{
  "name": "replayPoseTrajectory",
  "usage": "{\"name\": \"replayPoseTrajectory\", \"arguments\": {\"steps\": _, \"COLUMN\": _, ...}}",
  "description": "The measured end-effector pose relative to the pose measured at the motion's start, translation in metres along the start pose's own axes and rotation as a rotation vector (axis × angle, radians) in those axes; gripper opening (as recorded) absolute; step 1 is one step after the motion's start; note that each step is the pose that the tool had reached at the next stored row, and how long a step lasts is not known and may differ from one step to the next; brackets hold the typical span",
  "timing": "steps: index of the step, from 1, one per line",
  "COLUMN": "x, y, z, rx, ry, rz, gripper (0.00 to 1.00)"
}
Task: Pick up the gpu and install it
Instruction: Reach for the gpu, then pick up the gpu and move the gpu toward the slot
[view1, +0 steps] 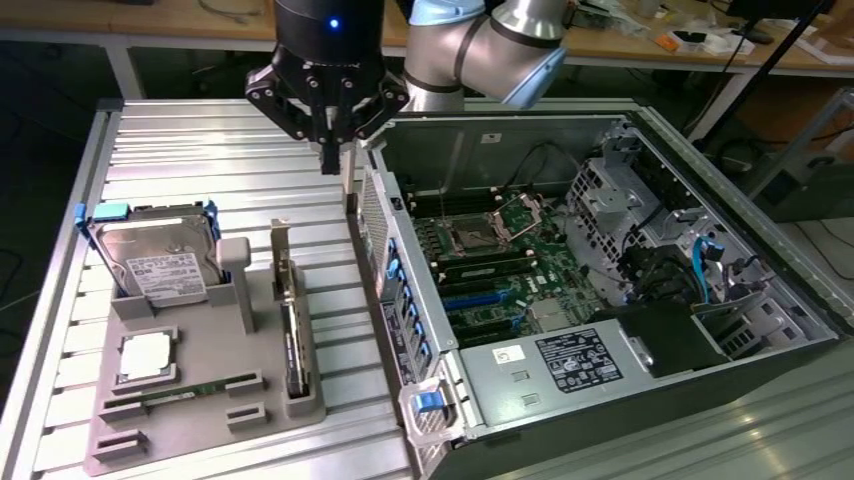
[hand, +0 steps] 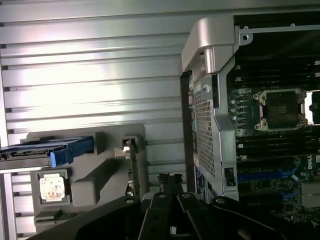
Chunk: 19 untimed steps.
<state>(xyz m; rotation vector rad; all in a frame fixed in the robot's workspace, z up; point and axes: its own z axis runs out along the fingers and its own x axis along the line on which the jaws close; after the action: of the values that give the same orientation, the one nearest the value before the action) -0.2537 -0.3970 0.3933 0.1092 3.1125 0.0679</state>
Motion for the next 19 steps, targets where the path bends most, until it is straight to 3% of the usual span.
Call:
{"name": "replayPoseTrajectory", "arguments": {"steps": 6, "x": 0.013, "y": -0.001, "z": -0.0004, "rx": 0.0, "ry": 0.0001, "rz": 0.0, "gripper": 0.11}}
{"name": "replayPoseTrajectory", "arguments": {"steps": 19, "x": 0.014, "y": -0.0011, "z": -0.0004, "rx": 0.0, "ry": 0.0001, "rz": 0.0, "gripper": 0.11}}
